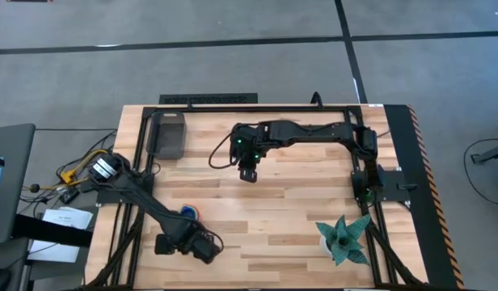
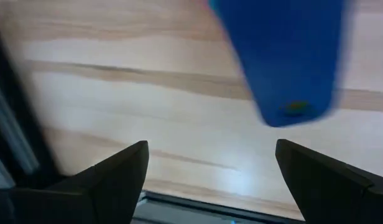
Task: Nest measuring cups in basket
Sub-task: Put the stacked measuring cups into the black bin
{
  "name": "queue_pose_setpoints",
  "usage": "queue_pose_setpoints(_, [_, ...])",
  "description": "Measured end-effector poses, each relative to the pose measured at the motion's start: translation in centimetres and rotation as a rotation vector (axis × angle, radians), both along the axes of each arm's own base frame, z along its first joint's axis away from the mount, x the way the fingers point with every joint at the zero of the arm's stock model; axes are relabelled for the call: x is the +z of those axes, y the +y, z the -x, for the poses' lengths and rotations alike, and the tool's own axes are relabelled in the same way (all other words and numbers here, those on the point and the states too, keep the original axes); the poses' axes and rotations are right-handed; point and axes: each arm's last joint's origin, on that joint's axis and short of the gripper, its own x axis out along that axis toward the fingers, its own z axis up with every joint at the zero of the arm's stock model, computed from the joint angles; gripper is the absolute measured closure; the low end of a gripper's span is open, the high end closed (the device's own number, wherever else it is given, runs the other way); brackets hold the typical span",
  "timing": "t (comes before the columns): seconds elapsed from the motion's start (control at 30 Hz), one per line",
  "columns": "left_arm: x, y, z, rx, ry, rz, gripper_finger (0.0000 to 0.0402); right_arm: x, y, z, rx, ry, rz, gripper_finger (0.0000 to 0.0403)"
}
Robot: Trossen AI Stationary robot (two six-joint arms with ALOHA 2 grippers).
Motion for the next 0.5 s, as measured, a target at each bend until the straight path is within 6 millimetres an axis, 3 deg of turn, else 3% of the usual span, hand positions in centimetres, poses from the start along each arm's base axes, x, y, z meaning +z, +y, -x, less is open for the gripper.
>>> queue_pose_setpoints(0.23, [0.6, 0.8, -1.3, 0.033, -0.167, -0.070, 0.0062, 0.0, 0.6, -0.1, -0.004, 0.003, -0.012, 0.0300])
queue_pose_setpoints(0.5, [0.4, 2.5, -0.7, 0.064, -0.041, -0.160, 0.0062, -0.1, 0.6, 0.1, -0.012, 0.021, -0.015, 0.0300])
